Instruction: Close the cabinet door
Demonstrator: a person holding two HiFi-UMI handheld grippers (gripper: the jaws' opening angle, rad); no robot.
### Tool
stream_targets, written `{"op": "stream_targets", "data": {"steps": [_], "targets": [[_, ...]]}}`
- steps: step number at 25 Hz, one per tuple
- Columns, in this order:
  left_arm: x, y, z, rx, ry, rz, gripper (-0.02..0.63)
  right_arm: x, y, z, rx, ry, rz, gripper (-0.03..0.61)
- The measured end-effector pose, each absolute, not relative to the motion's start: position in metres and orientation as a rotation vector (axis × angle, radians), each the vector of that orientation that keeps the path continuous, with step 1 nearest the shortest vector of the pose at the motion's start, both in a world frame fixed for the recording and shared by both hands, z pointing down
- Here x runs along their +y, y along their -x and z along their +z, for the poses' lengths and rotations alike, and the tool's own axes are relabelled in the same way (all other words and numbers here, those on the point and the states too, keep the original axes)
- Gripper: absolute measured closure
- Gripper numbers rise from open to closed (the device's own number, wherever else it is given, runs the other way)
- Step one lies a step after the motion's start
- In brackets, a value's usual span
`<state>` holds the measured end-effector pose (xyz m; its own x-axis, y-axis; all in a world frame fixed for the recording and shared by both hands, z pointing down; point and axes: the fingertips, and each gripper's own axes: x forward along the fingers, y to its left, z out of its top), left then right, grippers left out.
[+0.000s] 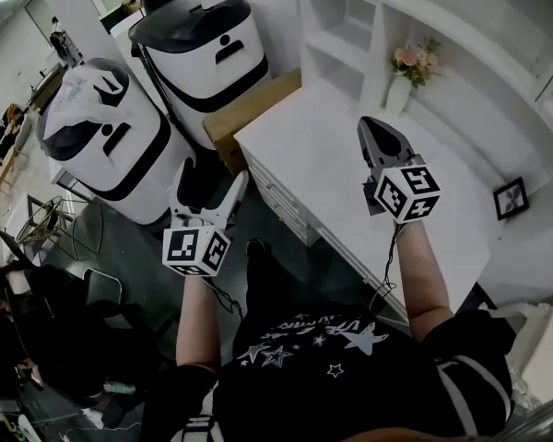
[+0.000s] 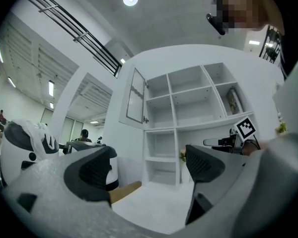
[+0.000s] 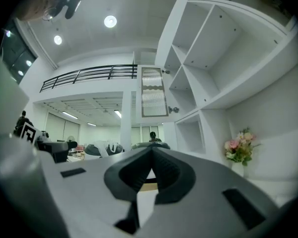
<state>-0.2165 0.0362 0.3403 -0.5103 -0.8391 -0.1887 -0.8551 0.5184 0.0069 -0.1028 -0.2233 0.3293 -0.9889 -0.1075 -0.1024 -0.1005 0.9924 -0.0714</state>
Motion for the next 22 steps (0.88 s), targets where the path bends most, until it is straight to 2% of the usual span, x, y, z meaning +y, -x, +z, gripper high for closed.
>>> {"op": "stream_targets", "data": {"steps": [14,22], "targets": [[-0.029,0.374,0.277,2.340,1.647,0.172,0.140,-0.251,0.214,0.281,2.983,0.412,0.079,0.574],[-0.086,0.440,0.228,2.144,1.771,0.169,0.140,-0.266,0.261,0.261,2.946,0.533,0.119,0.574]]}}
